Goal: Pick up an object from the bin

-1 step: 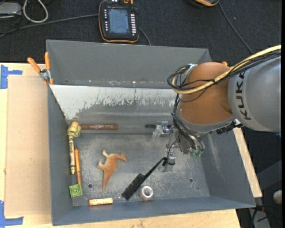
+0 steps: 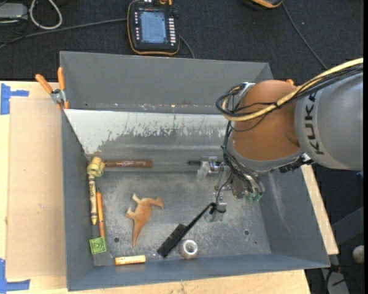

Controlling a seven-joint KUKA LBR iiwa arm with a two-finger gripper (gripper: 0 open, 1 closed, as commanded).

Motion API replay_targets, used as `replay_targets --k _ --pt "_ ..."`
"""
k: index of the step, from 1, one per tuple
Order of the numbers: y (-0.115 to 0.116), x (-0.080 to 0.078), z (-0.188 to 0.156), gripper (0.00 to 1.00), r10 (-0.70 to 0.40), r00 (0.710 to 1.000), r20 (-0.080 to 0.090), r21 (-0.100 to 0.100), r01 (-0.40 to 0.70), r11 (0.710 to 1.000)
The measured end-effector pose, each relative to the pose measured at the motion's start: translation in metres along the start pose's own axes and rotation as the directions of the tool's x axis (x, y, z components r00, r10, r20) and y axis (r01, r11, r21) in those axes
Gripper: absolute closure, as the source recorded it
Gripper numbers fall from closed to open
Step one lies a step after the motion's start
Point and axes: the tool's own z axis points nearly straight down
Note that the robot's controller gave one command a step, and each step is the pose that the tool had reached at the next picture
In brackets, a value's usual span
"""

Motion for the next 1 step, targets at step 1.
replay_targets --k 1 --pt "0.0023 0.048 0.0559 0.0 -0.225 0.974 -0.001 -0.001 0.225 0.974"
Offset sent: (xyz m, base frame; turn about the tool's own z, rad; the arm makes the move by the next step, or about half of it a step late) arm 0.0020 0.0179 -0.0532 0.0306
